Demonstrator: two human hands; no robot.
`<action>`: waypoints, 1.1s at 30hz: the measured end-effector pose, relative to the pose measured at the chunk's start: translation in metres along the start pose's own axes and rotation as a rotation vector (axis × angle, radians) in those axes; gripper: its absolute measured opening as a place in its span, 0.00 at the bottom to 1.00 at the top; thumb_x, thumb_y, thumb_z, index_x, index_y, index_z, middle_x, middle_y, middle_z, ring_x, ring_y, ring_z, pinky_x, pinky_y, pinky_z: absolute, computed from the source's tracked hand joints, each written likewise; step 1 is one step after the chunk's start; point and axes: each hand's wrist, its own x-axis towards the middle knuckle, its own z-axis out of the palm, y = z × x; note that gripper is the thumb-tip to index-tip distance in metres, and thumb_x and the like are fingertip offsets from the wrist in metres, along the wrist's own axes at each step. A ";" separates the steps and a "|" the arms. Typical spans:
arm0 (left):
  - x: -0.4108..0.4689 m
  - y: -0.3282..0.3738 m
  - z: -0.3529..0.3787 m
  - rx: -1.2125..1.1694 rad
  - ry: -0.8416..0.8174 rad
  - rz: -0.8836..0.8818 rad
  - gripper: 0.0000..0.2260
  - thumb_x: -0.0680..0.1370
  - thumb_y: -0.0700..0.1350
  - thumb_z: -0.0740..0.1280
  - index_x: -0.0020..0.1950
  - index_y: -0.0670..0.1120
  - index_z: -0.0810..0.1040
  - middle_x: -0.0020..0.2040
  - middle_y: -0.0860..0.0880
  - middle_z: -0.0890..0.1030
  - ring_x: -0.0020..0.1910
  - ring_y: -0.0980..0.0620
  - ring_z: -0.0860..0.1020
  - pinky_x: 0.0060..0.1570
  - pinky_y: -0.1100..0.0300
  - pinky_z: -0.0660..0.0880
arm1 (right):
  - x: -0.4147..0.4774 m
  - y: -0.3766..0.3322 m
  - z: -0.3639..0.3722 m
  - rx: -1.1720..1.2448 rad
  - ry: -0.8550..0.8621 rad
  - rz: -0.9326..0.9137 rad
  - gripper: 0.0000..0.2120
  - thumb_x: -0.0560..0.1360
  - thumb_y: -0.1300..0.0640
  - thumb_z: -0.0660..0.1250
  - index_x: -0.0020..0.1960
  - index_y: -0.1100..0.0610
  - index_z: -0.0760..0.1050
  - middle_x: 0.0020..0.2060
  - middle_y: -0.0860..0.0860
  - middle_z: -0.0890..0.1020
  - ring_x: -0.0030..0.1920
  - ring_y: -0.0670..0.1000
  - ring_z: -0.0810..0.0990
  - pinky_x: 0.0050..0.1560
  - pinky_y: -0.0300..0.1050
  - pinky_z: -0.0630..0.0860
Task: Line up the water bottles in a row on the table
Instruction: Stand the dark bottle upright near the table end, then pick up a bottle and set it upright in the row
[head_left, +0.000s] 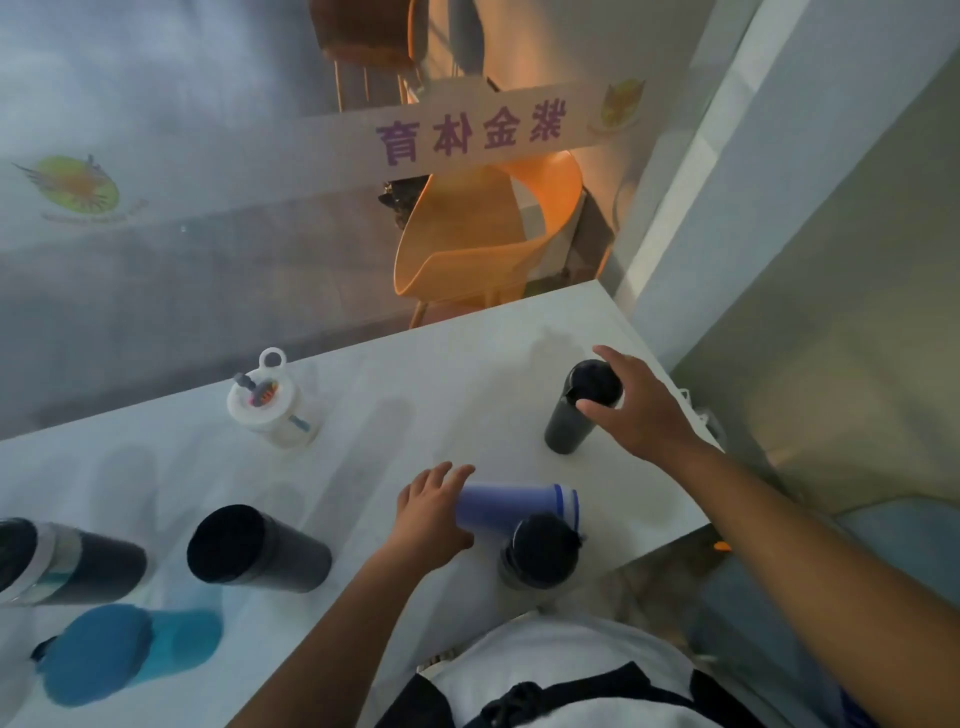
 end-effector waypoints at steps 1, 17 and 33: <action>0.003 0.003 0.000 0.031 -0.019 0.028 0.39 0.72 0.48 0.73 0.78 0.57 0.55 0.79 0.49 0.55 0.77 0.44 0.54 0.74 0.47 0.54 | -0.006 -0.001 -0.002 0.018 0.028 0.006 0.32 0.73 0.51 0.71 0.74 0.51 0.63 0.70 0.52 0.71 0.68 0.53 0.69 0.66 0.44 0.65; 0.058 0.049 0.007 0.379 -0.244 0.304 0.28 0.75 0.50 0.71 0.72 0.53 0.63 0.66 0.46 0.74 0.63 0.43 0.73 0.63 0.47 0.70 | -0.131 0.053 0.051 0.126 -0.049 0.420 0.28 0.74 0.55 0.70 0.72 0.56 0.67 0.70 0.54 0.71 0.69 0.53 0.69 0.64 0.41 0.64; 0.014 -0.012 -0.017 -0.819 0.290 0.004 0.36 0.66 0.45 0.80 0.69 0.57 0.66 0.60 0.55 0.75 0.58 0.51 0.75 0.51 0.56 0.74 | -0.108 0.035 0.073 0.093 -0.283 0.378 0.27 0.74 0.52 0.70 0.71 0.50 0.67 0.70 0.54 0.70 0.67 0.56 0.72 0.63 0.52 0.71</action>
